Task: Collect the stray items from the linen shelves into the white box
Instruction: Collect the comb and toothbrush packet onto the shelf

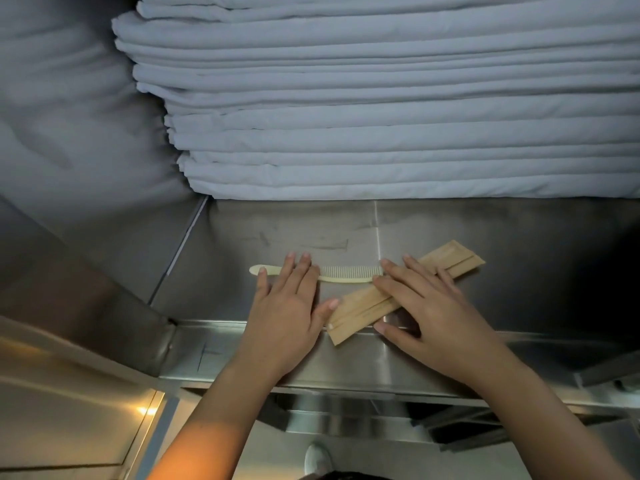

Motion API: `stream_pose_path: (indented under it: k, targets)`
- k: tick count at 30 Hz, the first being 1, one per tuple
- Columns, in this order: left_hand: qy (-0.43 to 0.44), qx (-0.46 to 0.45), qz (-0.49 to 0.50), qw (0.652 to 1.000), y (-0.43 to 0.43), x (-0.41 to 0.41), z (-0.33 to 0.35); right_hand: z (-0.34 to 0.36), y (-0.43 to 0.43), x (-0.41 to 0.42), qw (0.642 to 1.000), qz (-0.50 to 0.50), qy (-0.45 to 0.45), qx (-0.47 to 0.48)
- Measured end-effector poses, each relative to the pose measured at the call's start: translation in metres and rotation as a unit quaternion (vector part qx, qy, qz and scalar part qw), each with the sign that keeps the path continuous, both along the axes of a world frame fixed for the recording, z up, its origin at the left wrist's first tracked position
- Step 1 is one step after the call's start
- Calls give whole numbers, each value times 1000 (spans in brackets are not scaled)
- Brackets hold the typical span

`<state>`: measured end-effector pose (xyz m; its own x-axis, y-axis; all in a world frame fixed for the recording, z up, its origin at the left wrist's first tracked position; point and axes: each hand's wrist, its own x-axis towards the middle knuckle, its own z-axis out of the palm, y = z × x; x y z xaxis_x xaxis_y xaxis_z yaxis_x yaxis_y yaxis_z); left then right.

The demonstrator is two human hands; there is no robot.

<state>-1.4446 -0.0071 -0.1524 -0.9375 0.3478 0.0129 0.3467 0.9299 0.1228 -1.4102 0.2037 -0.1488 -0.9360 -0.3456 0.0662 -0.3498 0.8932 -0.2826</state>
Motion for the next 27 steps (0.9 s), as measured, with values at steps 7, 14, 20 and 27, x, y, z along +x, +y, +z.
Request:
stream_pose_path:
  k: [7,14,20,27]
  targets:
    - [19,79,-19,997,-7,24,-3,-2,-6,10,997,17,75,0]
    - [26,44,-48,998,-15,7,7,-5,-11,3,996,41,73,4]
    - [-7,-21,-54,998,-9,2,-2,-9,-10,10,993,27,111,3]
    - [-12,-26,-54,998,-12,10,-2,-8,-8,15,990,28,140,10]
